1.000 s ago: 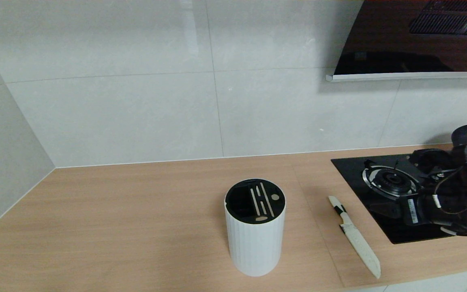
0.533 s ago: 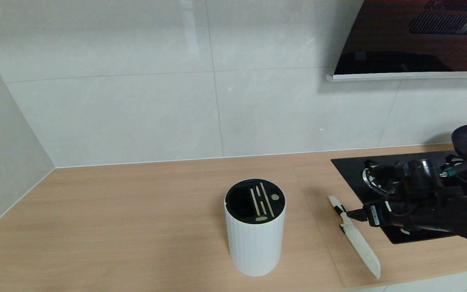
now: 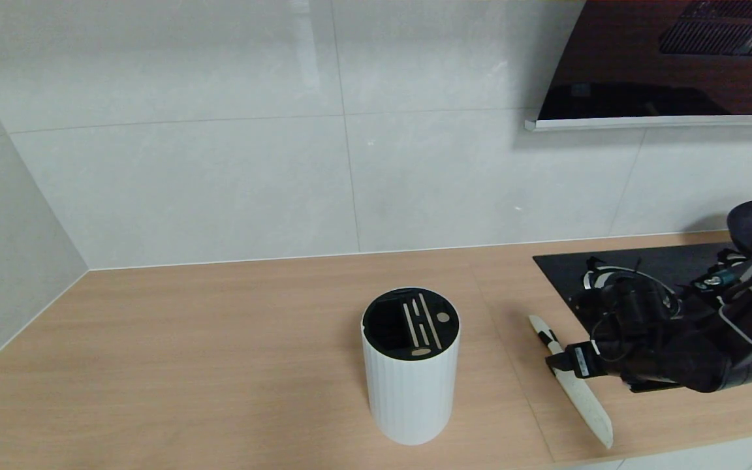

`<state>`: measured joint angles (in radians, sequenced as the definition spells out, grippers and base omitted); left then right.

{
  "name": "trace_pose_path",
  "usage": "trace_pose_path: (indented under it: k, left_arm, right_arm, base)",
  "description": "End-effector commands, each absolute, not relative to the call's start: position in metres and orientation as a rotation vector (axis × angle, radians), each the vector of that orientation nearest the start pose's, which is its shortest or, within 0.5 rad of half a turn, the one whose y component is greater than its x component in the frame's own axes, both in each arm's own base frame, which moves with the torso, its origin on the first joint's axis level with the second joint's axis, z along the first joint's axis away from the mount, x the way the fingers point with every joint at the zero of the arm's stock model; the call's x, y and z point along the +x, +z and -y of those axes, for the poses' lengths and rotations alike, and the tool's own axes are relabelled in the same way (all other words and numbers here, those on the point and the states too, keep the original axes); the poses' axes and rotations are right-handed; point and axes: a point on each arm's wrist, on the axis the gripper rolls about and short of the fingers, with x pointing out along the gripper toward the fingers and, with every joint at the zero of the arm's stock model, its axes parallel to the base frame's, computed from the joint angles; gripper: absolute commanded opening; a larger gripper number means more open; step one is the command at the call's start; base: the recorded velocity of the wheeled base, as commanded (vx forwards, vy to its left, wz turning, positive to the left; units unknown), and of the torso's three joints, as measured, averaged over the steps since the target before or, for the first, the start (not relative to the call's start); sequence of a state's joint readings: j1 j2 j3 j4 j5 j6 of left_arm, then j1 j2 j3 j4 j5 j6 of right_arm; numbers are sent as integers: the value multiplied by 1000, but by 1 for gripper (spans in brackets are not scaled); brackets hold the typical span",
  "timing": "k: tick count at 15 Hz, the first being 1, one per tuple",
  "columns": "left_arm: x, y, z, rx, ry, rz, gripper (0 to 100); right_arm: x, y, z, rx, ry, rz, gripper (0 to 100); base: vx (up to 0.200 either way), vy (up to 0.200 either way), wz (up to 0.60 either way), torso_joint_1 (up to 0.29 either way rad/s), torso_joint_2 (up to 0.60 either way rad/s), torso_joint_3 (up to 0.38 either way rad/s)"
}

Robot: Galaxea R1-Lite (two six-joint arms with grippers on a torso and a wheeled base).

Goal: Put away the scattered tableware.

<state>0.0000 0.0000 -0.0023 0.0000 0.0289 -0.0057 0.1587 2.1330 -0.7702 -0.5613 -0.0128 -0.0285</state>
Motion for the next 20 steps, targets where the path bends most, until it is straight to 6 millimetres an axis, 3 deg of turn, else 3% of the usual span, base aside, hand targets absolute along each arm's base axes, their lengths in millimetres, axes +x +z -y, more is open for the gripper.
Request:
trace_pose_path:
  k: [1, 7, 19, 20]
  left_arm:
    - [-23, 76, -1, -6, 29, 3, 100]
    - [-23, 76, -1, -6, 29, 2, 100]
    - [-23, 76, -1, -6, 29, 3, 100]
    - [-23, 76, -1, -6, 29, 3, 100]
  right_arm:
    - [340, 1, -56, -103, 152, -842, 100]
    - [344, -14, -56, -130, 129, -862, 100]
    - [349, -23, -56, -139, 109, -849, 100]
    - [349, -24, -56, -140, 109, -853, 0]
  base:
    - [0, 0, 0, 0, 0, 0]
    - [0, 0, 0, 0, 0, 0]
    - [0, 0, 0, 0, 0, 0]
    - [0, 0, 0, 0, 0, 0]
